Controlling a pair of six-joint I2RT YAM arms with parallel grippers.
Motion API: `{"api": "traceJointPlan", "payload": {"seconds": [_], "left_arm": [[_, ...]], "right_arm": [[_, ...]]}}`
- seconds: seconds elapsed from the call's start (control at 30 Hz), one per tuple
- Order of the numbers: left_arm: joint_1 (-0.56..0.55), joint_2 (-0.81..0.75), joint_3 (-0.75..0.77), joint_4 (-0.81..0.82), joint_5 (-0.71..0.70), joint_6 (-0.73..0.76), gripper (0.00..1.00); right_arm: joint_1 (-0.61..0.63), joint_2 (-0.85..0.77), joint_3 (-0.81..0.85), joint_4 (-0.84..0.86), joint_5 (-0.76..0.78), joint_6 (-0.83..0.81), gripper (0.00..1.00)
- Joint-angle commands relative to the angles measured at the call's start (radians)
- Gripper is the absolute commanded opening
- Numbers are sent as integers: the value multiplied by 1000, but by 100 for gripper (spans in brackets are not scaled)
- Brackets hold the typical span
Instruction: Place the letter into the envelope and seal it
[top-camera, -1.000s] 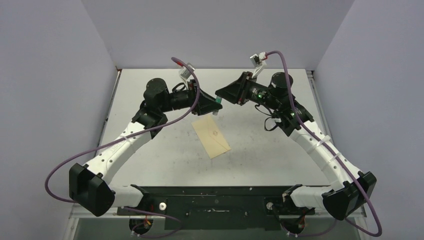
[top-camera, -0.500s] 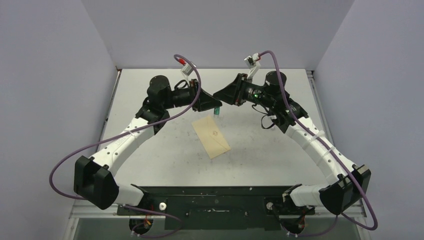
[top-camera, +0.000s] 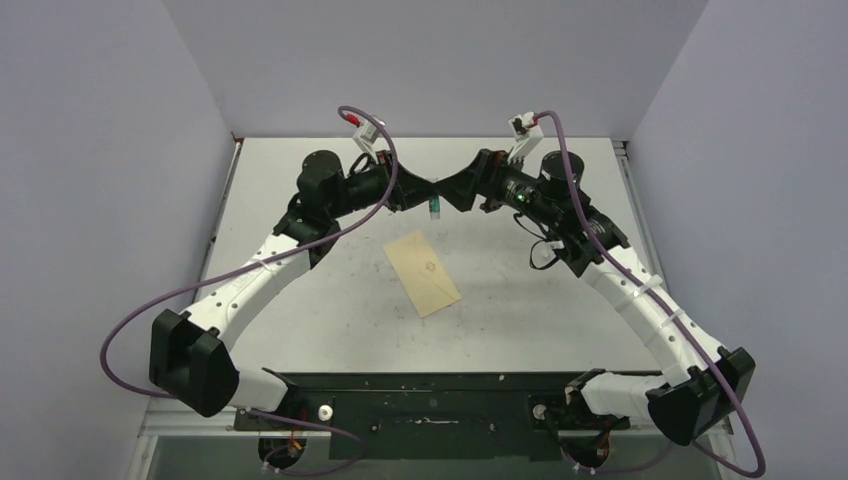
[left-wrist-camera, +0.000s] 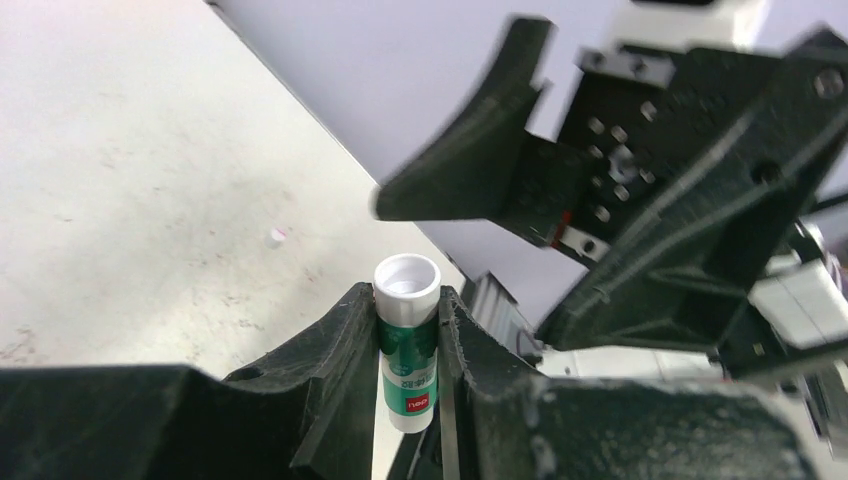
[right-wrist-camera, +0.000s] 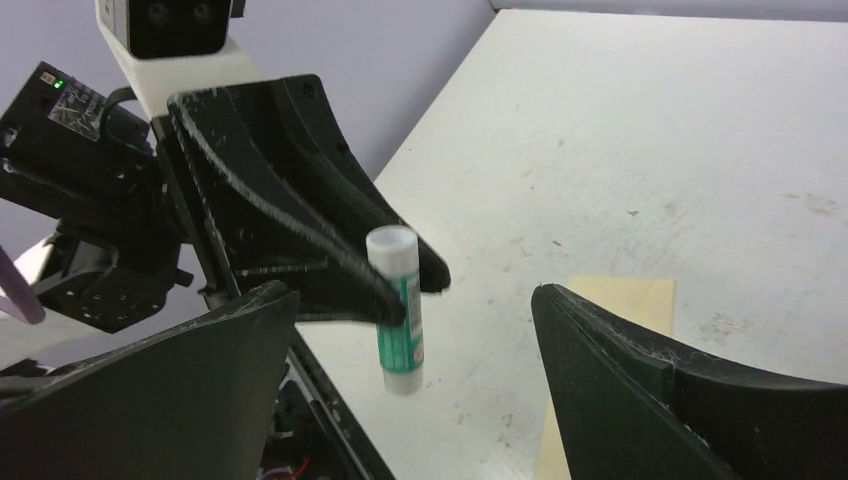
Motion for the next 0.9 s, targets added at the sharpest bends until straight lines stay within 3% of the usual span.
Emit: {"api": "traceJointPlan", "payload": {"seconds": [0.0,0.1,0.3,0.43,0.57,0.77,0.87], "left_arm": [[0,-61,-19,36,-263,-83,0],[-1,-78,-37,71,-321,-159,0],[-2,-69,-27,82,-333,-256,0],[-3,-72,-36,91,-327,-286,0],[-5,-87,-58,95,-314,-304,0],[-6,-109,-78,63,-257,-313,4],[3,-147,-112,53,-237,-310,25]], "right_arm": [[9,-96,-58,3,96,-129,91],[43,-95,-66,-7,96,-196,89],[123,-5,39,-121,245,-323,85],[144,59,113,-160,266,-354,77],[149,102,170,-177,237,-379,62],[148,130,198,-179,163,-424,23],[137,115,195,-170,110,-463,7]]}}
